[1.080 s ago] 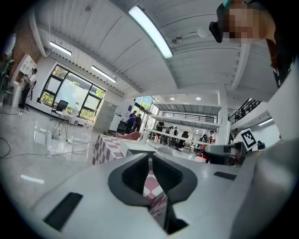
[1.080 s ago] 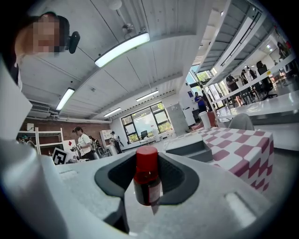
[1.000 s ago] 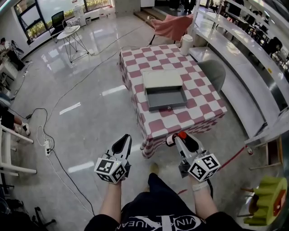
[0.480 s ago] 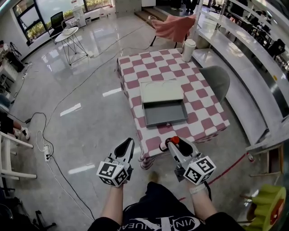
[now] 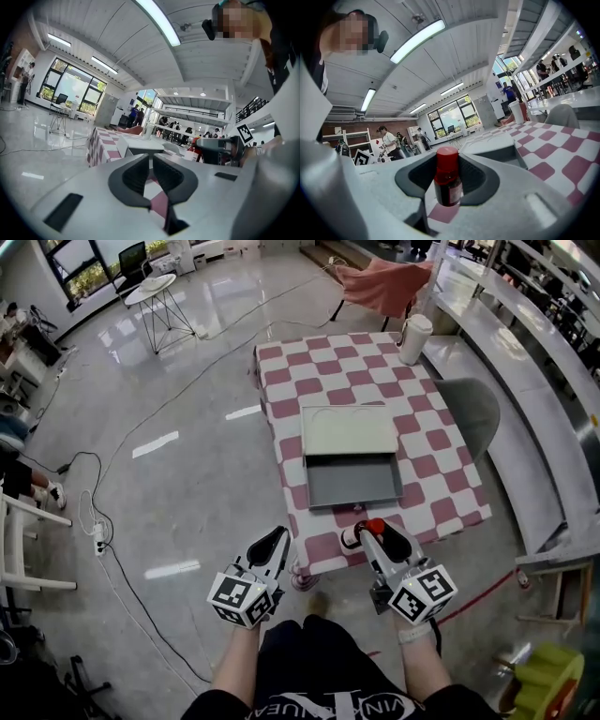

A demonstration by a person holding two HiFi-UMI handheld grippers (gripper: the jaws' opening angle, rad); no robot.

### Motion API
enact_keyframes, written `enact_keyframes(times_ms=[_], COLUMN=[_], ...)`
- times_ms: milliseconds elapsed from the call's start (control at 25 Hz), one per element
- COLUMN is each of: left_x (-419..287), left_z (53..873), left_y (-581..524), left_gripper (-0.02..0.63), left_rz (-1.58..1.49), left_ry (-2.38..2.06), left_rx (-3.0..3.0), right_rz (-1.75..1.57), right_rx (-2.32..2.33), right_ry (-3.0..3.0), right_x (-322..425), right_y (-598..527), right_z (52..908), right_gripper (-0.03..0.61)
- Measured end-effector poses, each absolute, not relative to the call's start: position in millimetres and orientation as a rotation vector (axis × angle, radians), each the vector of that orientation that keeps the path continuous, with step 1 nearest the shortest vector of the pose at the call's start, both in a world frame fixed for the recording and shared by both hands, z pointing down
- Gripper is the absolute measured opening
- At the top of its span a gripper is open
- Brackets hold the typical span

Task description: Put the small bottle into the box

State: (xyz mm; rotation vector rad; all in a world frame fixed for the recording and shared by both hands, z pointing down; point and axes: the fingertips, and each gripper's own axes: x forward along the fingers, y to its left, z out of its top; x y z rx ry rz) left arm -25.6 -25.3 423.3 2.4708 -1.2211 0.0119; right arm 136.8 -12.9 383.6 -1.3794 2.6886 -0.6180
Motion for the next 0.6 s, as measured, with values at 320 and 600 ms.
enact_keyframes(times_ms=[320, 600], left_x=[-31.2, -29.5], left_z=[439.4, 445.3], left_y=[-38.2, -69.1], left_gripper=[0.029, 0.029], left_rz=[0.048, 0.013], left_ry=[-1.223, -1.197], left_rx=[2.447, 2.437], right_rz=[-0.628, -0.661], right_rx=[-1.371, -1.353], right_ry=[2.684, 2.712], right_x=[135.8, 122.8], right_y=[-28.2, -57.1], right_z=[386.9, 390.3], right_gripper=[0.141, 0.141])
